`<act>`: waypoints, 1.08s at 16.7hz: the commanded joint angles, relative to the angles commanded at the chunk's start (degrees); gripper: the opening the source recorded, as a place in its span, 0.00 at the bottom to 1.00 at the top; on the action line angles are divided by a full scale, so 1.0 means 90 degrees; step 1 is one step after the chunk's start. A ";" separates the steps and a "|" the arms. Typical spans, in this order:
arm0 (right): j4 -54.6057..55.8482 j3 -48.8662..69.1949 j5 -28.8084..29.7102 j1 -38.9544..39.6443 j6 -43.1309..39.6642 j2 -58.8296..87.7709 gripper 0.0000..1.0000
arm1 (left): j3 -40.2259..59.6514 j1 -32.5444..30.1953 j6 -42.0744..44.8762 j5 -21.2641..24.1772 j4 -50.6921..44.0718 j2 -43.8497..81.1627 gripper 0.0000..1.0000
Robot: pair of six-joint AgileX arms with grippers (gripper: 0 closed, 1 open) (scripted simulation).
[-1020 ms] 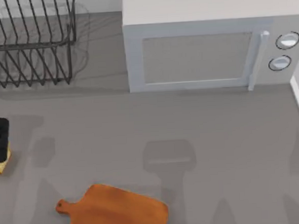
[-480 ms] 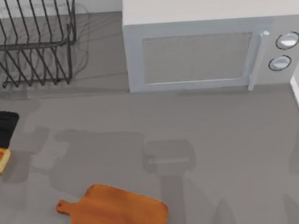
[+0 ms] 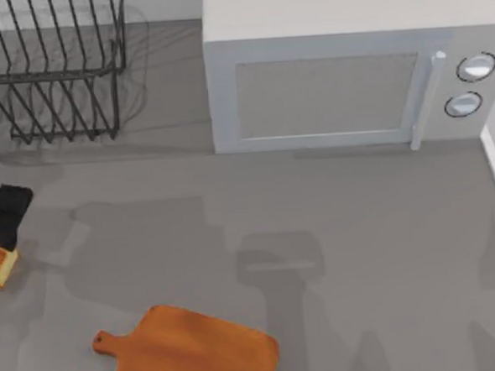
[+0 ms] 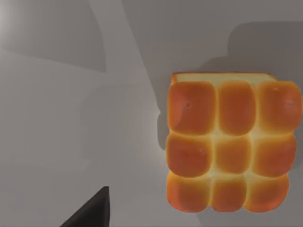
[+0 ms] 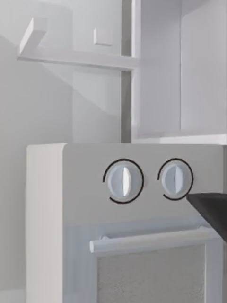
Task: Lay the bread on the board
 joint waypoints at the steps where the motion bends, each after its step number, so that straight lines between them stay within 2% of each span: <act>1: 0.0000 0.0000 0.0000 0.0000 0.0000 0.0000 1.00 | 0.0000 0.0000 0.0000 0.0000 0.0000 0.0000 1.00; 5: 0.0000 0.0000 0.0000 0.0000 0.0000 0.0000 1.00 | -0.0177 -0.0012 -0.0010 0.0000 0.0266 0.0112 1.00; 11: 0.0000 0.0000 0.0000 0.0000 0.0000 0.0000 1.00 | -0.0854 0.0010 0.0022 0.0004 0.1599 0.0723 1.00; 16: 0.0000 0.0000 0.0000 0.0000 0.0000 0.0000 1.00 | -0.0915 0.0013 0.0025 0.0004 0.1697 0.0782 1.00; 18: 0.0000 0.0000 0.0000 0.0000 0.0000 0.0000 1.00 | -0.0915 0.0013 0.0025 0.0004 0.1697 0.0782 0.85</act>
